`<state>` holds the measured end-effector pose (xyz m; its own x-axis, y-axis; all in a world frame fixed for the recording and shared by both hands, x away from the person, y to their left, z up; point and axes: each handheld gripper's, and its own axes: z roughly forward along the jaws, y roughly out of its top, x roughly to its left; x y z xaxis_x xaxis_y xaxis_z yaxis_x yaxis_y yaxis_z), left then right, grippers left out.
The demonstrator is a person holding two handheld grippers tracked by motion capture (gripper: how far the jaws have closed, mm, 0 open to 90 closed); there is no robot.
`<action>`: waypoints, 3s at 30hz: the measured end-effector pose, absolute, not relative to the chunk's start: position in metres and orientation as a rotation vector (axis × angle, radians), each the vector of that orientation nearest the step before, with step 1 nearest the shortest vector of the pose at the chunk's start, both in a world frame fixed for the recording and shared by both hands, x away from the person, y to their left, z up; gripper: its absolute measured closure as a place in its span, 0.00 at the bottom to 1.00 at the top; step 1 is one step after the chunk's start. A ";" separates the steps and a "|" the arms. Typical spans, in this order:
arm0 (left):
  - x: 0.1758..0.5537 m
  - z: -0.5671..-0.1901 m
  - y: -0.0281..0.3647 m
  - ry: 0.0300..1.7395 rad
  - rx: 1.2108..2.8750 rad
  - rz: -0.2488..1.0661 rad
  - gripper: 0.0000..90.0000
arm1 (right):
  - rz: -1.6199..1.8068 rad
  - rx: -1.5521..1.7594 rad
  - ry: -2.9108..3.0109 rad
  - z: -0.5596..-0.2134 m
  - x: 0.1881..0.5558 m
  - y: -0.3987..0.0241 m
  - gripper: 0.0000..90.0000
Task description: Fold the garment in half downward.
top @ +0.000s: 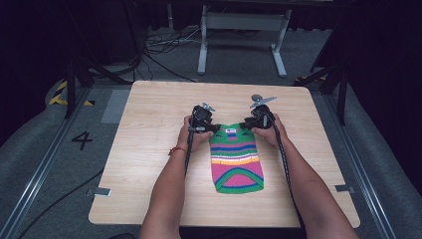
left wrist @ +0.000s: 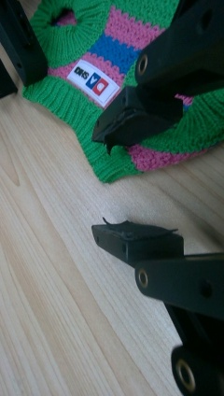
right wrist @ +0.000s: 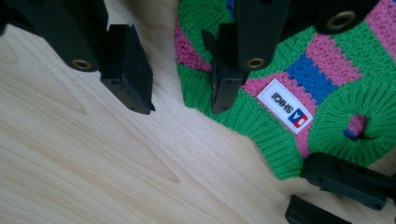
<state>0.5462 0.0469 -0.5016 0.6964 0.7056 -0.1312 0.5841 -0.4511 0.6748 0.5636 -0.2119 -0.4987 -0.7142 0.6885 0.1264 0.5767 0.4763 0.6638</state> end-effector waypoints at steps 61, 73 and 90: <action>0.502 -0.434 0.043 0.665 2.225 0.362 0.94 | 1.291 0.801 2.508 -0.434 0.507 -0.237 0.94; 0.479 -0.429 0.044 0.584 2.239 0.363 0.94 | 1.302 0.732 2.532 -0.432 0.490 -0.238 0.94; 0.458 -0.433 0.049 0.519 2.263 0.346 0.93 | 1.319 0.647 2.583 -0.431 0.466 -0.241 0.94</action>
<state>0.4583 0.0494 -0.4328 0.8801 0.4674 0.0839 0.2571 -0.6176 0.7433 0.4658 -0.2407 -0.4310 -0.8913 0.4513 0.0447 0.3008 0.5145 0.8030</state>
